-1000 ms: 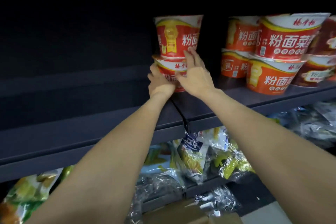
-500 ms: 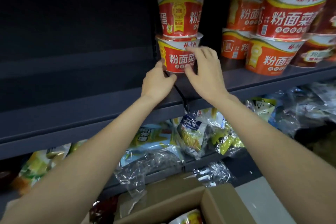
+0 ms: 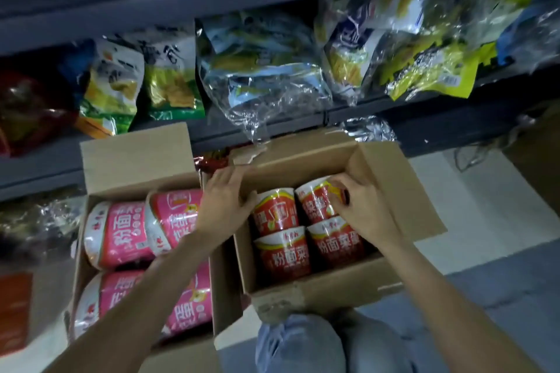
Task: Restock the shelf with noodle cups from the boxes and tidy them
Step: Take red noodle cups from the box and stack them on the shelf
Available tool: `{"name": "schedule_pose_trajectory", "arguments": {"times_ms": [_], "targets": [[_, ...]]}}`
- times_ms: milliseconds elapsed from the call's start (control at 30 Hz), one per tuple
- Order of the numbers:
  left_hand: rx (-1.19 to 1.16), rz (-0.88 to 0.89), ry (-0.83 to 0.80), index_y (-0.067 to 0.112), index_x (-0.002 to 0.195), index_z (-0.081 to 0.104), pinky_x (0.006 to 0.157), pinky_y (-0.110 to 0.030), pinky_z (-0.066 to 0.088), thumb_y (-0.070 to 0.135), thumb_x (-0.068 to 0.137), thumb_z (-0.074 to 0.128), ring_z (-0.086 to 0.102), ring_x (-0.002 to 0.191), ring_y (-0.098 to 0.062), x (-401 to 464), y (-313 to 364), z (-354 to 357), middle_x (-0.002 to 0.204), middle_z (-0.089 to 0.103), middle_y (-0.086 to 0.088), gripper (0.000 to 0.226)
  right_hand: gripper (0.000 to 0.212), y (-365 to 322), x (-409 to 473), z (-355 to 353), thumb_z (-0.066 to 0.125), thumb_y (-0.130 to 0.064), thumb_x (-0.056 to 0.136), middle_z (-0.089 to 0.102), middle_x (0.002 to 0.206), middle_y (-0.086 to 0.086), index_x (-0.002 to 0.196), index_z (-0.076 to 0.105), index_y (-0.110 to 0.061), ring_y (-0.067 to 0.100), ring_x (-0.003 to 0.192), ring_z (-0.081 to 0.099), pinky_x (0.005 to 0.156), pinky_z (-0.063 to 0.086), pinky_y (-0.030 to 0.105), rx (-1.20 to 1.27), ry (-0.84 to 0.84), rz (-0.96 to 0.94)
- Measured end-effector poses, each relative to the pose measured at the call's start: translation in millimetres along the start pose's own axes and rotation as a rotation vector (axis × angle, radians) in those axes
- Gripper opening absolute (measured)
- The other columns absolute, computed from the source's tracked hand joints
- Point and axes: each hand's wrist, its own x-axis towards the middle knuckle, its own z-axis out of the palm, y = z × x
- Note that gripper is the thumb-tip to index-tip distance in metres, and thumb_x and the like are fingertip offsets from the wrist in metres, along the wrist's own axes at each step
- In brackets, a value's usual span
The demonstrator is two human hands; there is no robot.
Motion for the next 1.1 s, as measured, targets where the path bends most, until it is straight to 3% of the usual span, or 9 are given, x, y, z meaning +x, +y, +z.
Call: {"name": "schedule_pose_trajectory", "arguments": {"times_ms": [100, 200, 333, 467, 567, 633, 767, 967, 1100], "targets": [[0.151, -0.201, -0.062, 0.004, 0.129, 0.050, 0.098, -0.046, 0.039, 0.037, 0.081, 0.056, 0.048, 0.115, -0.042, -19.3, -33.4, 24.6, 0.126, 0.053, -0.020, 0.059, 0.035, 8.3, 2.9, 28.0, 0.066, -0.033, 0.085, 0.064, 0.112, 0.009, 0.116, 0.061, -0.016, 0.031, 0.100, 0.061, 0.076, 0.050, 0.038, -0.128, -0.105, 0.075], [0.201, -0.320, -0.118, 0.009, 0.144, 0.033, 0.105, -0.045, 0.030, 0.034, 0.084, 0.065, 0.039, 0.126, -0.035, -32.9, -47.2, 44.9, 0.139, 0.044, -0.016, 0.072, 0.052, 3.8, 19.8, 60.0, 0.063, -0.046, 0.085, 0.059, 0.122, 0.010, 0.128, 0.052, -0.018, 0.031, 0.113, 0.054, 0.087, 0.044, 0.038, -0.186, -0.267, 0.064], [0.290, -0.267, -0.081, 0.009, 0.146, 0.030, 0.106, -0.045, 0.024, 0.033, 0.084, 0.064, 0.043, 0.124, -0.031, -40.7, -55.2, 66.2, 0.133, 0.052, -0.014, 0.075, 0.070, -16.0, 55.6, 119.1, 0.064, -0.051, 0.083, 0.046, 0.135, 0.012, 0.139, 0.034, -0.021, 0.034, 0.124, 0.045, 0.100, 0.040, 0.045, -0.211, -0.372, 0.095], [0.334, -0.224, 0.013, 0.006, 0.142, 0.037, 0.103, -0.043, 0.026, 0.029, 0.081, 0.068, 0.042, 0.121, -0.030, -41.5, -61.7, 73.8, 0.127, 0.056, -0.015, 0.072, 0.077, -28.4, 75.8, 179.1, 0.065, -0.043, 0.084, 0.038, 0.140, 0.019, 0.139, 0.022, -0.013, 0.038, 0.127, 0.041, 0.099, 0.038, 0.048, -0.235, -0.411, 0.330], [0.347, -0.201, 0.015, 0.005, 0.142, 0.036, 0.102, -0.041, 0.023, 0.027, 0.080, 0.069, 0.036, 0.121, -0.026, -41.9, -65.1, 75.8, 0.126, 0.056, -0.016, 0.074, 0.107, -25.7, 74.9, 209.8, 0.061, -0.055, 0.084, 0.020, 0.150, 0.029, 0.149, -0.010, -0.005, 0.045, 0.130, 0.036, 0.103, 0.036, 0.053, -0.258, -0.483, 0.472], [0.359, -0.206, 0.010, 0.006, 0.143, 0.035, 0.102, -0.042, 0.026, 0.028, 0.080, 0.068, 0.035, 0.122, -0.025, -41.9, -66.6, 76.9, 0.127, 0.056, -0.015, 0.074, 0.111, -21.6, 74.6, 219.4, 0.059, -0.055, 0.085, 0.018, 0.151, 0.030, 0.147, -0.020, -0.008, 0.046, 0.128, 0.039, 0.102, 0.036, 0.055, -0.218, -0.472, 0.494], [0.370, -0.222, -0.021, 0.006, 0.143, 0.035, 0.101, -0.046, 0.032, 0.029, 0.080, 0.067, 0.038, 0.123, -0.027, -41.1, -67.3, 75.6, 0.128, 0.055, -0.015, 0.074, 0.112, -21.9, 72.1, 208.1, 0.068, -0.048, 0.081, 0.033, 0.144, 0.024, 0.148, -0.015, -0.013, 0.039, 0.124, 0.047, 0.100, 0.035, 0.054, -0.128, -0.421, 0.475], [0.339, -0.241, -0.068, 0.005, 0.143, 0.036, 0.103, -0.046, 0.028, 0.033, 0.083, 0.065, 0.040, 0.128, -0.032, -39.9, -63.2, 71.2, 0.130, 0.054, -0.017, 0.073, 0.122, -37.0, 57.5, 137.4, 0.079, -0.054, 0.065, 0.041, 0.141, 0.018, 0.148, -0.004, -0.023, 0.036, 0.122, 0.050, 0.099, 0.042, 0.050, 0.082, -0.316, 0.437], [0.098, -0.332, -0.091, 0.014, 0.148, 0.028, 0.116, -0.047, 0.012, 0.068, 0.080, 0.046, 0.020, 0.140, -0.026, -36.7, -51.6, 57.2, 0.149, 0.035, -0.009, 0.088, 0.124, -38.5, 33.9, 75.9, 0.085, -0.053, 0.057, 0.046, 0.140, 0.007, 0.148, 0.004, -0.027, 0.025, 0.124, 0.050, 0.102, 0.044, 0.044, 0.399, -0.237, 0.361]]}}
